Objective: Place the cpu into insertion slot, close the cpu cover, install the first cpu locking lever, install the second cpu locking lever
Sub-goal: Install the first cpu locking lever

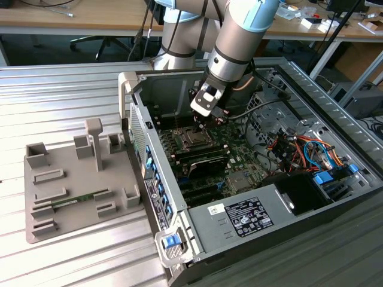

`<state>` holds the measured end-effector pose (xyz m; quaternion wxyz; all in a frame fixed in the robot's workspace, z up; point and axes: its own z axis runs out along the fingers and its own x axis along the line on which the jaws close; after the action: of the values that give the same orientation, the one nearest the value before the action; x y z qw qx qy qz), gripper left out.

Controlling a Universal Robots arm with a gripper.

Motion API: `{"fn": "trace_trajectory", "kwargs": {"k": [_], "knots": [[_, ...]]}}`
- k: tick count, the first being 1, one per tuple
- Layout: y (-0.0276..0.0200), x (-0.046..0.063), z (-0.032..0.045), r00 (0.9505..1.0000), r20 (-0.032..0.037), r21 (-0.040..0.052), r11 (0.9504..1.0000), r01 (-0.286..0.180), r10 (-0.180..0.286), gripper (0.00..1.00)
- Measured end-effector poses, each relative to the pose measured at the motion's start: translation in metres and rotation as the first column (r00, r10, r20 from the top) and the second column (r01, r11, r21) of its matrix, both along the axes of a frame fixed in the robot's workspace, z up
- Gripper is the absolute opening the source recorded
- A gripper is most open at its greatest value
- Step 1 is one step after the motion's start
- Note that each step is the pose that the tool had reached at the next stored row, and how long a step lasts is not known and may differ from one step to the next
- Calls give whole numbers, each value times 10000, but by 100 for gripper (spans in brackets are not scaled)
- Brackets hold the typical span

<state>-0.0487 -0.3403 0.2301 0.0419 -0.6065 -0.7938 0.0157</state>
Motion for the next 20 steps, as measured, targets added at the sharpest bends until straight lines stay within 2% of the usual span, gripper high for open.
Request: {"fn": "trace_trajectory", "kwargs": {"k": [20], "knots": [[0,0,0,9994,0,0,9994,-350,350,10]]}}
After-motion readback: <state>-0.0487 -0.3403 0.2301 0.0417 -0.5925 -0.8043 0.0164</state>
